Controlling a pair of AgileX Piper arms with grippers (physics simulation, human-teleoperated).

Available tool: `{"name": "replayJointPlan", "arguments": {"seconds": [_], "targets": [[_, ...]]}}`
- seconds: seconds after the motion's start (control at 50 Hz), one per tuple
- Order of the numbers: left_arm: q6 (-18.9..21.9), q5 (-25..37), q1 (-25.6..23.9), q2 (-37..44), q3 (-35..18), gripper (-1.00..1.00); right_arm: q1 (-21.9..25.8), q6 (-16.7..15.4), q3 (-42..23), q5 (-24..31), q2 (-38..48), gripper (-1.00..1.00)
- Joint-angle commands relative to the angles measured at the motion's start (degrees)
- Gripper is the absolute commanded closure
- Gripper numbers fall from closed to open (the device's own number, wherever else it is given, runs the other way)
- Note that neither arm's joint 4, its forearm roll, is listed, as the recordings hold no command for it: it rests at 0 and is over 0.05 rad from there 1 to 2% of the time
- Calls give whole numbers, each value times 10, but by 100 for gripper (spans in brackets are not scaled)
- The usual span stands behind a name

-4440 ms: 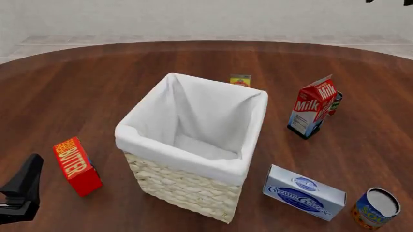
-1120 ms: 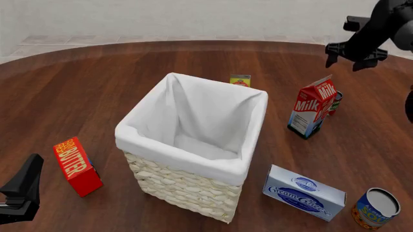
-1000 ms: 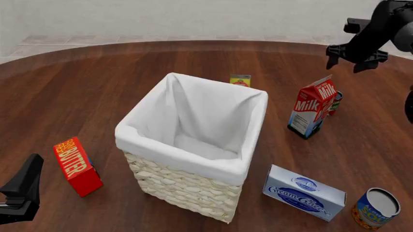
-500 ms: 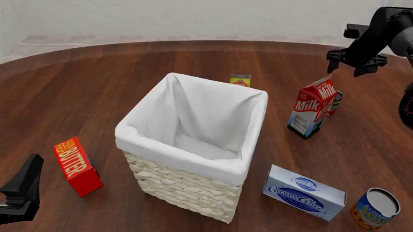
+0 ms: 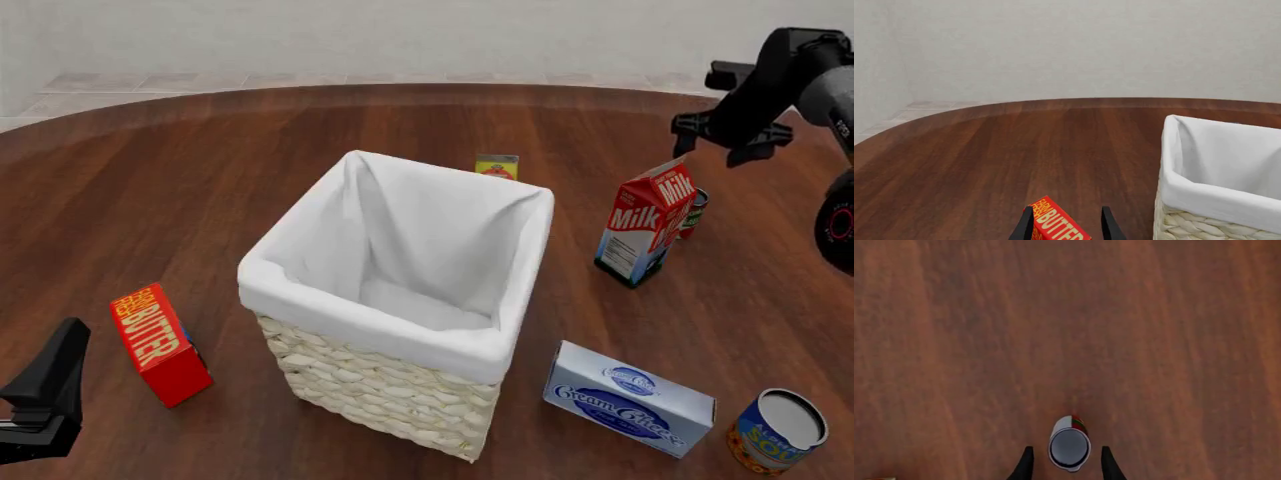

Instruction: Pick up the tomato sauce, and put it in the basket.

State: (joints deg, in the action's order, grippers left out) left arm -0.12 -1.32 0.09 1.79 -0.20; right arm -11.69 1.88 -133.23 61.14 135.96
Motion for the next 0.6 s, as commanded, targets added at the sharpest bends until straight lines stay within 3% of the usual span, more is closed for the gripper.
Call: {"name": "replayJointPlan", "arguments": {"seconds": [0.02,0.16,0.6], "targets": [[1,3,-1,-3,0,-100,-4,-3,4,-5,6,-100],[1,3,-1,-3,0,-100,-5,-5,-14,3,19,-100],[0,3,-1,-3,0,-100,-1,0,11,-14,20,-100]]}}
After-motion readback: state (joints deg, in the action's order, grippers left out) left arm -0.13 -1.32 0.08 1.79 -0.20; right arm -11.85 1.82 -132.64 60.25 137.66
